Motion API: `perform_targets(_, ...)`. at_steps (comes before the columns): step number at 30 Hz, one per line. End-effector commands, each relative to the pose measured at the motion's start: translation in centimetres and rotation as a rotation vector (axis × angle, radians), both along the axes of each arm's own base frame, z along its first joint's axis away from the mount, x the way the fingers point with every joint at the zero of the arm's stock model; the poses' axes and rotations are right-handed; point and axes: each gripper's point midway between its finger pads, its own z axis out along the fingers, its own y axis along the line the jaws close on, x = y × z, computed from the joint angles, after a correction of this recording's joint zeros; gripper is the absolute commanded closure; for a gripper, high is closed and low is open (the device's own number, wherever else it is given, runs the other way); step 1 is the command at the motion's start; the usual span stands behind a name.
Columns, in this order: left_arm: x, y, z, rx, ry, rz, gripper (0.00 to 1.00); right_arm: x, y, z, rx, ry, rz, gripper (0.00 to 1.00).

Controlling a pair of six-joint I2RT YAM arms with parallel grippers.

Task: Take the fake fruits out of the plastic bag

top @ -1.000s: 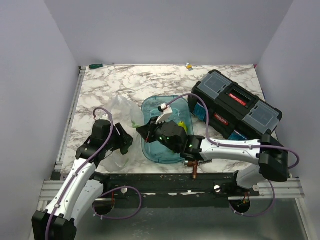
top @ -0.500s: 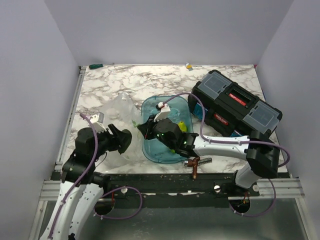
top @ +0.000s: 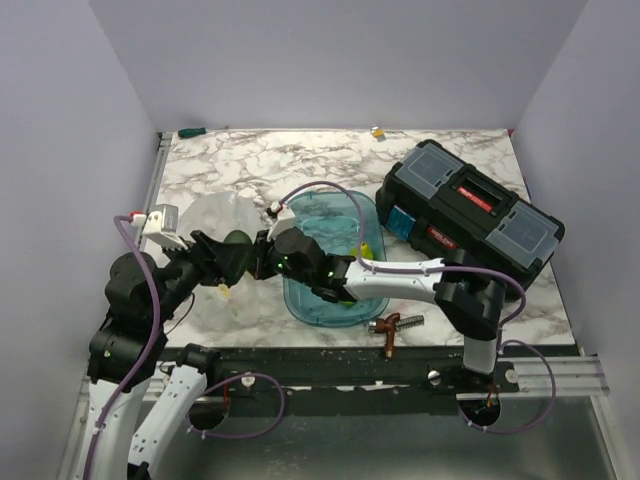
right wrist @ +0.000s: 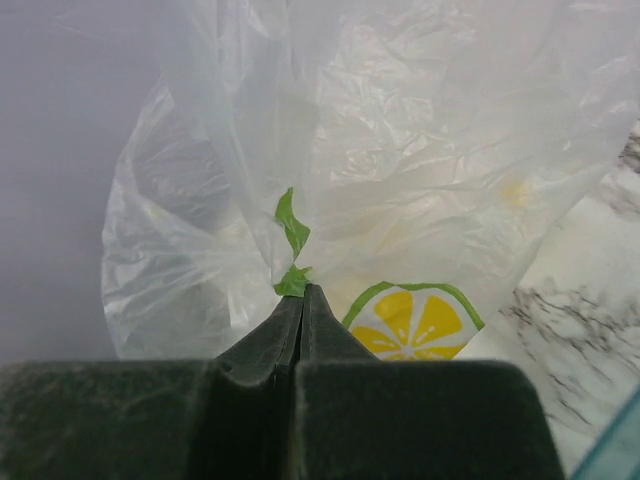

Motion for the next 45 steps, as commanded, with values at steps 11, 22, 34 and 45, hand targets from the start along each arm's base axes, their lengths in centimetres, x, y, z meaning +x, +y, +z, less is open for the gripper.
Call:
perform_targets(11, -0.2, -1.1, -0.2, 0.018, -0.017, -0.082, 0.99, 1.9, -4.1, 1.4, -0.026, 0.004, -0.034, 0.43)
perform_targets(22, 2.0, -5.4, -4.3, -0.089, 0.133, -0.240, 1.00, 2.9, -18.9, 4.3, -0.188, -0.118, -0.392, 0.23)
perform_targets(34, 4.1, -11.8, -11.3, 0.264, 0.338, -0.274, 1.00, 0.1, -29.5, 6.2, -0.124, -0.113, -0.585, 0.21)
perform_targets(45, 8.4, -16.1, -19.9, 0.431, 0.508, -0.266, 0.96, -1.5, -32.9, 8.2, -0.020, -0.106, -0.622, 0.21)
